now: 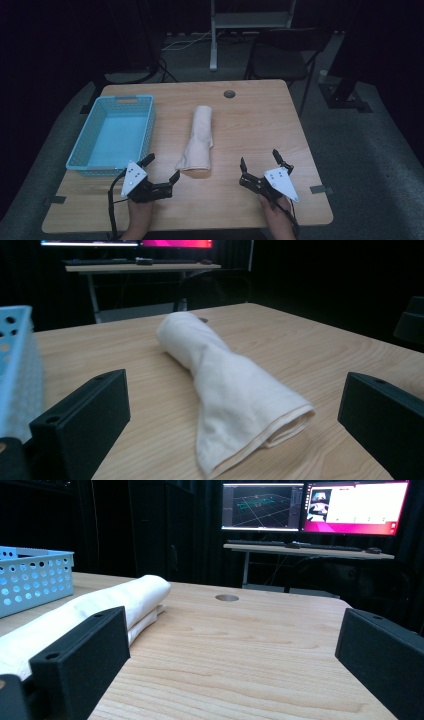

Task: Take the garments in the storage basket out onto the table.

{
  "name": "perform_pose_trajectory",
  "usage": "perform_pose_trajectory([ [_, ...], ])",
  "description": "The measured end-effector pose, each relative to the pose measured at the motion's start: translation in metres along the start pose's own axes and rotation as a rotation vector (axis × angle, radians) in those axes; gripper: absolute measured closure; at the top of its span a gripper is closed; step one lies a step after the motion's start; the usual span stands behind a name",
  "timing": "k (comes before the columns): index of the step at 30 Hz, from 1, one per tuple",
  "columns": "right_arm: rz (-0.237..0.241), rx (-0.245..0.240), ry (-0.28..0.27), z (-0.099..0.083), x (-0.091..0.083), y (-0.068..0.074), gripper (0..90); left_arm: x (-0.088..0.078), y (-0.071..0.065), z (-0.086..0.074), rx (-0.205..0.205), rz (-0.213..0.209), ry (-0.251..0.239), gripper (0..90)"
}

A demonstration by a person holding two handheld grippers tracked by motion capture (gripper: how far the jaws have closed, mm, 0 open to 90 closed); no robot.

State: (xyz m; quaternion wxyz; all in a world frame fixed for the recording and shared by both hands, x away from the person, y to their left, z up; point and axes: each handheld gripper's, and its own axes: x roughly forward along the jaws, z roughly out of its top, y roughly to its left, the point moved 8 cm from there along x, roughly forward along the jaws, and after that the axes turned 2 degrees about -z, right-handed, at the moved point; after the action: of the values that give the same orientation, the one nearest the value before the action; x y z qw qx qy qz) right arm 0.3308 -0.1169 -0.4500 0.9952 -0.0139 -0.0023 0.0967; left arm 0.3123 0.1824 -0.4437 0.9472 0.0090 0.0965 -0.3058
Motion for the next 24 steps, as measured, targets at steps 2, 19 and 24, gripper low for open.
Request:
perform_pose_trajectory([
  [2,0.000,0.000,0.000,0.000,0.000,0.000,0.2,-0.003,0.003,-0.002,-0.010,-0.007,0.007,0.0],
  [19,-0.003,0.001,0.001,0.000,0.000,0.000,0.2,-0.037,0.014,-0.010,0.080,-0.018,-0.022,0.0],
  [24,-0.004,0.001,0.001,0.000,0.000,0.000,0.2,-0.043,0.017,-0.012,0.100,-0.025,-0.015,0.0],
])
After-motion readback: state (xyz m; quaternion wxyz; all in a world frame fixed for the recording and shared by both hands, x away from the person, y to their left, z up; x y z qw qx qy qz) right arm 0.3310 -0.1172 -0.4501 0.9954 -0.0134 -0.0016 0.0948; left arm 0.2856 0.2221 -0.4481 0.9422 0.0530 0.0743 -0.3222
